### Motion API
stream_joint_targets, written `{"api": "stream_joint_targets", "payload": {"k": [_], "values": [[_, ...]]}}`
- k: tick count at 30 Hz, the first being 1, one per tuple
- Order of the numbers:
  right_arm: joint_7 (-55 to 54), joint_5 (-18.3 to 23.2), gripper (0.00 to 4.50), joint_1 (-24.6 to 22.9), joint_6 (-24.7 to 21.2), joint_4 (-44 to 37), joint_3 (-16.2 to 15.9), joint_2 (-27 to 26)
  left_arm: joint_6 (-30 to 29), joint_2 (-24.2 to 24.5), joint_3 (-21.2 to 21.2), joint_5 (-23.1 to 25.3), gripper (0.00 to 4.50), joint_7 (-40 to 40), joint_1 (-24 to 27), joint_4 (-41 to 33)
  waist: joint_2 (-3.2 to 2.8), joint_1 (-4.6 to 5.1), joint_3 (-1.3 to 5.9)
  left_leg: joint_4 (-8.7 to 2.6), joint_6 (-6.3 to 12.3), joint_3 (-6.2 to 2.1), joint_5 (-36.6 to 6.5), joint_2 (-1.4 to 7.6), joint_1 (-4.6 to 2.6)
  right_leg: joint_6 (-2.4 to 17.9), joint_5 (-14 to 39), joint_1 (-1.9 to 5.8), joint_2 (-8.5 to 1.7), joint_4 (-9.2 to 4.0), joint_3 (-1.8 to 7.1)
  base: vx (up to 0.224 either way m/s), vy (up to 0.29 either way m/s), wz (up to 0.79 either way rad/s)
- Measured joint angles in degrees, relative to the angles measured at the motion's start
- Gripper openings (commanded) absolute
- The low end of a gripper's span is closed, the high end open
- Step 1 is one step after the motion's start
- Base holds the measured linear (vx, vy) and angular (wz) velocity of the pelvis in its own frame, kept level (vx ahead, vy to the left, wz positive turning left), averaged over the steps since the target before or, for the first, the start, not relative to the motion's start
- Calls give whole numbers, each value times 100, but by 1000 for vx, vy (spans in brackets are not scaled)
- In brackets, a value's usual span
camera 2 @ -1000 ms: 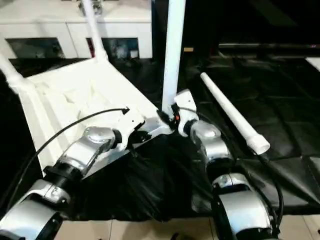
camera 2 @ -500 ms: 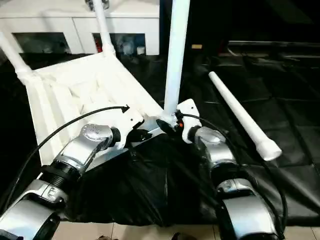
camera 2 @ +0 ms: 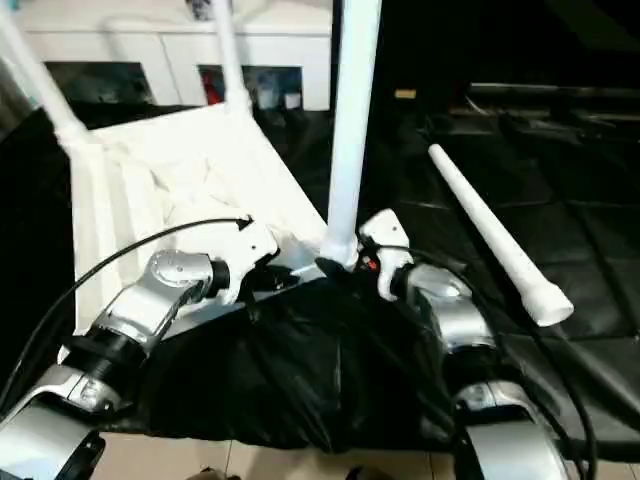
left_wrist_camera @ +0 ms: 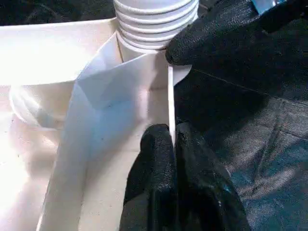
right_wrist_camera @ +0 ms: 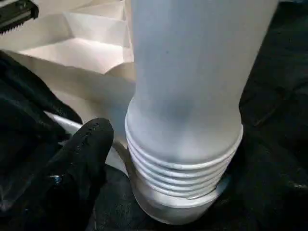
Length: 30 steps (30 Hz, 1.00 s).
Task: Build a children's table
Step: Insert table leg to table base, then rotate leg to tighten
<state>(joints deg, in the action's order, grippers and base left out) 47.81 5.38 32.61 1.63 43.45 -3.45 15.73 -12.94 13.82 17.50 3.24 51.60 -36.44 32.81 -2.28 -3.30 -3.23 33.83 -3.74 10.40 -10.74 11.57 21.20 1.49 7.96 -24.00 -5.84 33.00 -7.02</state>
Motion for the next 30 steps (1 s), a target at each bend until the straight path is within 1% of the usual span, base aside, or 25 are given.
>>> {"api": "stream_joint_targets", "payload": {"k": [4, 8, 13, 17, 24, 27, 29, 30], "values": [[215, 6, 394, -141, -24, -239, -39, 76, 61, 105, 38, -15, 0, 189, 82, -136, 0, -12, 0, -1, 6, 0, 3, 2, 1, -8, 5, -2, 3, 3, 0, 0, 0, 0], [377, 6, 394, -184, -24, -324, -97, 85, 90, 171, 73, -30, 0, 374, 193, -298, 0, -34, 0, 0, 18, -1, 11, 3, 1, -8, 5, 0, 4, 3, 1, 0, 0, 0], [393, 3, 394, -248, 17, -401, -144, 102, 164, 207, 172, -38, 0, 560, 215, -341, 0, -104, 0, 5, 2, 18, 2, 4, 3, -15, 9, 8, 4, 7, 27, 0, 0, 0], [401, 3, 394, -251, 17, -416, -142, 137, 169, 209, 216, -37, 0, 579, 223, -385, 0, -161, 0, 10, 3, 21, 2, 4, 5, -15, 9, 8, 4, 9, 31, 0, 0, 0], [528, 86, 394, -266, -35, -457, -139, 158, 176, 224, 219, -37, 0, 621, 222, -390, 0, -173, 0, 9, 22, 21, 14, 8, 5, -20, 12, 6, 8, 13, 30, 0, 0, 0], [557, 124, 358, -267, -50, -457, -138, 180, 183, 233, 223, -37, 0, 635, 222, -390, 0, -173, 0, 9, 22, 21, 14, 9, 5, -20, 12, 6, 9, 13, 30, 0, 0, 0], [606, 133, 351, -267, -107, -465, -135, 197, 190, 253, 227, -40, 0, 651, 222, -390, 1, -173, 0, 10, 22, 21, 14, 9, 4, -20, 12, 7, 10, 14, 30, 0, 0, 0], [620, 139, 332, -267, -117, -466, -132, 197, 190, 260, 227, -41, 0, 664, 222, -390, 1, -173, 1, 10, 22, 21, 14, 10, 4, -20, 12, 7, 11, 14, 30, 0, 0, 0]]}}
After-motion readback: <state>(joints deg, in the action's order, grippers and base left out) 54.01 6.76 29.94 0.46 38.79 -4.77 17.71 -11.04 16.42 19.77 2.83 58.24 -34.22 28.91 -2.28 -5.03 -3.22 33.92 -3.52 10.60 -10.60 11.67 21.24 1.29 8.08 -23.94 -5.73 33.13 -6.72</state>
